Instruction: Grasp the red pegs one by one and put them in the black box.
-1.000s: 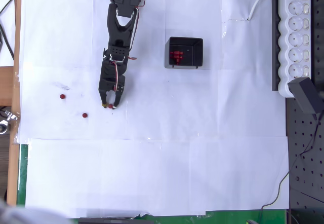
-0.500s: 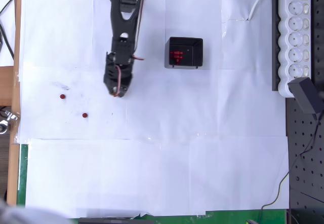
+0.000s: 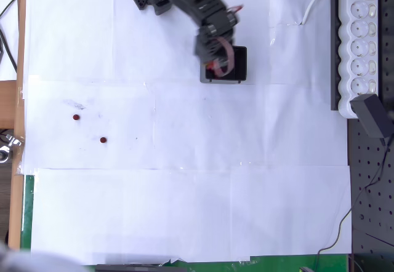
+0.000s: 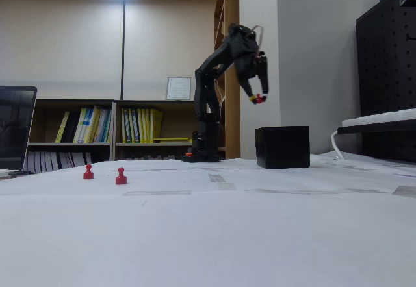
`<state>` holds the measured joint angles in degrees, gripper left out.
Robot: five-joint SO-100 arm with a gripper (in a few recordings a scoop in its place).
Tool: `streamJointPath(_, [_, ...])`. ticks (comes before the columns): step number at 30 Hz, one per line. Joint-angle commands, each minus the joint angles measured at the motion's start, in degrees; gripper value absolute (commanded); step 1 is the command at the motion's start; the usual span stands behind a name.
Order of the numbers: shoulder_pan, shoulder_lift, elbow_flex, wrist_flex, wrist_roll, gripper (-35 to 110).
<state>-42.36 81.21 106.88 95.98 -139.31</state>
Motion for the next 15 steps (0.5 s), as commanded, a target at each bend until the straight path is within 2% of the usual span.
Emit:
streamJointPath(1, [-3.69,4.92,-0.18,-3.69,-1.76,0])
streamJointPath(7, [-3.16,12.22,-4.39,-8.88,-1.85,2])
streamJointPath(8, [-2.9,12.3,-5.19,-9.4,-1.76,6])
streamJointPath(11, [-2.46,12.04,-5.62,-7.47,1.05,28])
streamJointPath(15, [0.26,6.15,-3.87,-6.06,1.49,30])
